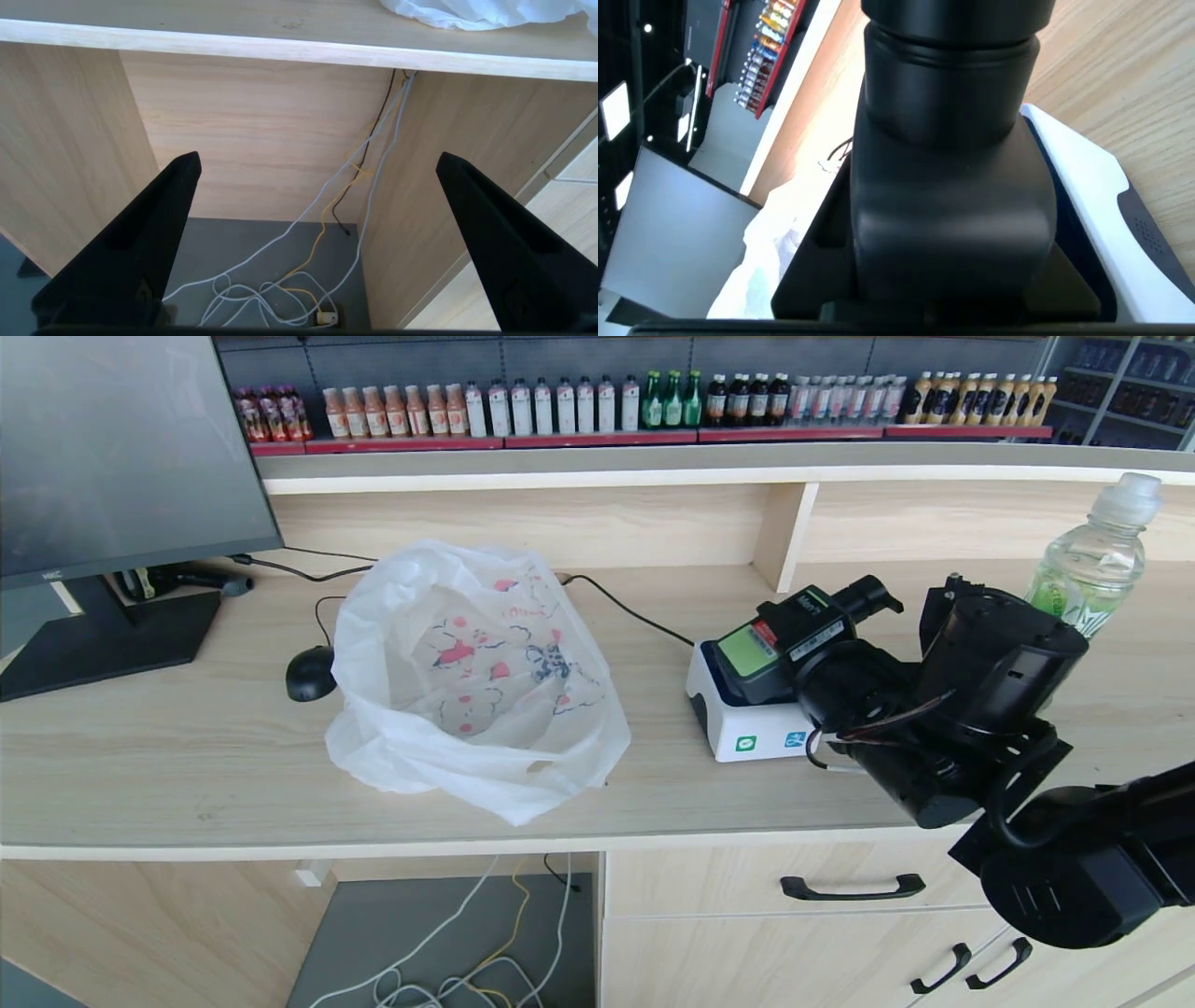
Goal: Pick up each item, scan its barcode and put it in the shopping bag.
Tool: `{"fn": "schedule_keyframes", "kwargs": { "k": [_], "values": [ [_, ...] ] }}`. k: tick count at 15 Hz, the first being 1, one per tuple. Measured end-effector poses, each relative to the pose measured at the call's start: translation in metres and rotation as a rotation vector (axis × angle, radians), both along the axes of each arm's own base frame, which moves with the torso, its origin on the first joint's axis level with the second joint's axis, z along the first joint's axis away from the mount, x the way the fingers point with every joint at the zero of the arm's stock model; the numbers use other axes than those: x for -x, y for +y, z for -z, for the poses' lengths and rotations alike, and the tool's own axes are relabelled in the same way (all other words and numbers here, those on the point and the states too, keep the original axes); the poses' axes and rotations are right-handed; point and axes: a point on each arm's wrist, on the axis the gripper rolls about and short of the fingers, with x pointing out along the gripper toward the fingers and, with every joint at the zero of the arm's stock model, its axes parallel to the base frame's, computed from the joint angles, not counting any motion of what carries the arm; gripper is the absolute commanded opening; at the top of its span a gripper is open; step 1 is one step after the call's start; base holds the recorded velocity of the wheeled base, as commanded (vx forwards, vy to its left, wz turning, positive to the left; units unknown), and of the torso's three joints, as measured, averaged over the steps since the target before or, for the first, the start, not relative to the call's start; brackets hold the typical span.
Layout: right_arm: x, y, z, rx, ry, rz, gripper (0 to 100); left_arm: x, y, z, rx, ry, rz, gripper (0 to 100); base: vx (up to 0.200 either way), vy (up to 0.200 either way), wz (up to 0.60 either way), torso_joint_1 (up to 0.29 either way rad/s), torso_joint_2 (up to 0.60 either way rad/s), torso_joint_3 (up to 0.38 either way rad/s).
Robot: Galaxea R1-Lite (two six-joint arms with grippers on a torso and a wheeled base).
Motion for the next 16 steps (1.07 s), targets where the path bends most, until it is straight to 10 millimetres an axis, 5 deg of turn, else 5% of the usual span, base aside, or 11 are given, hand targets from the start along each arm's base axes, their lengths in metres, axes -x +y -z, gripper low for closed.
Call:
{"fn": "schedule_keyframes", "kwargs": {
  "k": [16],
  "values": [
    [0.014,-0.006,-0.024,0.109,-0.097,0.025,0,0.000,0.000,0.000,0.000,0.000,0.000,100,0.000,0.000,0.00,0.000,0.00,0.000]
  ]
}}
